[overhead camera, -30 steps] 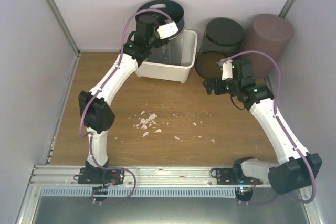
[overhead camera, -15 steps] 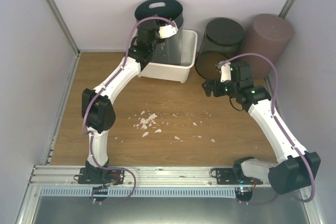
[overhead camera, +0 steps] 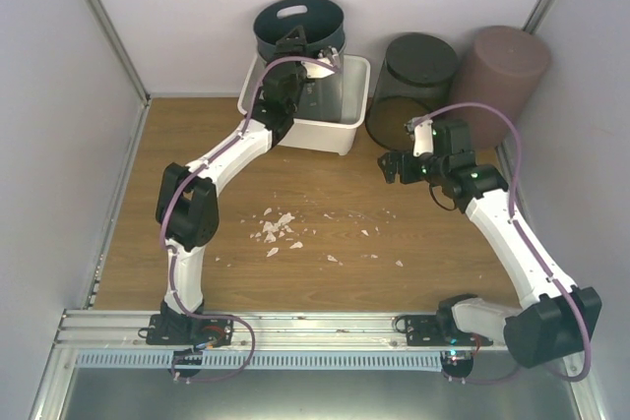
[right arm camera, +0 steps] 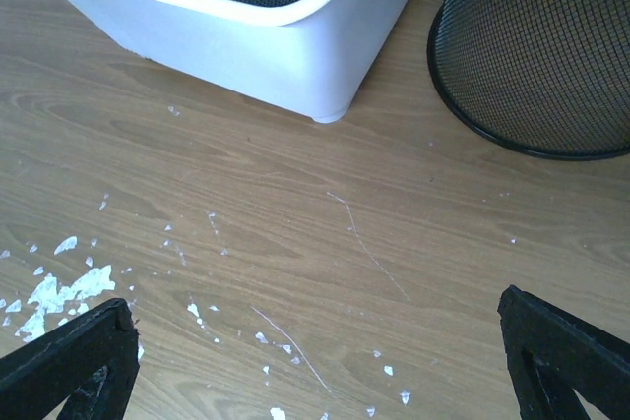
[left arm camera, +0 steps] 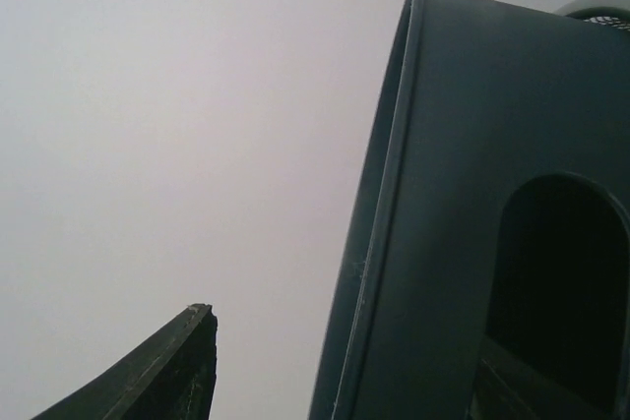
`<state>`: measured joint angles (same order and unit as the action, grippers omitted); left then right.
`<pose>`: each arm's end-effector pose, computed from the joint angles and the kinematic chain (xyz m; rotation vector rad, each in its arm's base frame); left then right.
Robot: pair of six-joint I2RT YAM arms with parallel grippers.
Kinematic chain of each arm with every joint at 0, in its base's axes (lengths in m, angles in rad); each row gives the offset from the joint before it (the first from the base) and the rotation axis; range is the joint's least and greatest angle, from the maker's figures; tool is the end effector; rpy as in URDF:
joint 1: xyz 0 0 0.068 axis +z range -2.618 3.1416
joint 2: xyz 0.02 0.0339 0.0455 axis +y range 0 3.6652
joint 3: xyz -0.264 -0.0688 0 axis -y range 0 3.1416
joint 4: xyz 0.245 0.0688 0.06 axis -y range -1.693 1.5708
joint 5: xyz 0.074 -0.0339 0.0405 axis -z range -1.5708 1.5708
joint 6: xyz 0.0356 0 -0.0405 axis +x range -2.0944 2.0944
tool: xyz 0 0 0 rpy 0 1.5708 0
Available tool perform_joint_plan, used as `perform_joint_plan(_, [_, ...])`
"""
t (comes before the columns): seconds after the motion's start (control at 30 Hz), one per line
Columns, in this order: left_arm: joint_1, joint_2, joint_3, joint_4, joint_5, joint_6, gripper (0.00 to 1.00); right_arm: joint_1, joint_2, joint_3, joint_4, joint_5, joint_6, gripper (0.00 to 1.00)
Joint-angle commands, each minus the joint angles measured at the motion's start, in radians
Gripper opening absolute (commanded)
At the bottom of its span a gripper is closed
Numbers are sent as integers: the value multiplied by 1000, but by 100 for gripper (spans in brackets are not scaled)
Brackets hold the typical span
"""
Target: Turn the large container upside down
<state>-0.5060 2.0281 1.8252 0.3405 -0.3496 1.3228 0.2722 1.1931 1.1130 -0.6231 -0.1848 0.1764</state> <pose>0.4389 -0.2293 0.3745 0.9877 1.1391 0.9132 0.2437 0.0748 0.3286 -0.2085 2.2896 0.4442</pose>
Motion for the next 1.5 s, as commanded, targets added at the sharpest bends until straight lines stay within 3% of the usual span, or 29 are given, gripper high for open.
perform_joint_plan(0.0, [-6,-77,-17,334,-1,68,57,4,-28,-21,26,-10,16,100])
perform_joint_plan(0.53, [-11,-171,-48,467,76,143,59,4,-29,-29,50,-34,36,99])
perform_joint_plan(0.77, [-14,-204,-95,465,86,132,60,10,23,-30,153,-176,51,100])
perform_joint_plan(1.2, [-16,-184,52,444,117,157,58,10,2,-19,135,-157,57,100])
perform_joint_plan(1.47, [-16,-203,29,488,128,193,53,9,-32,-44,133,-144,60,100])
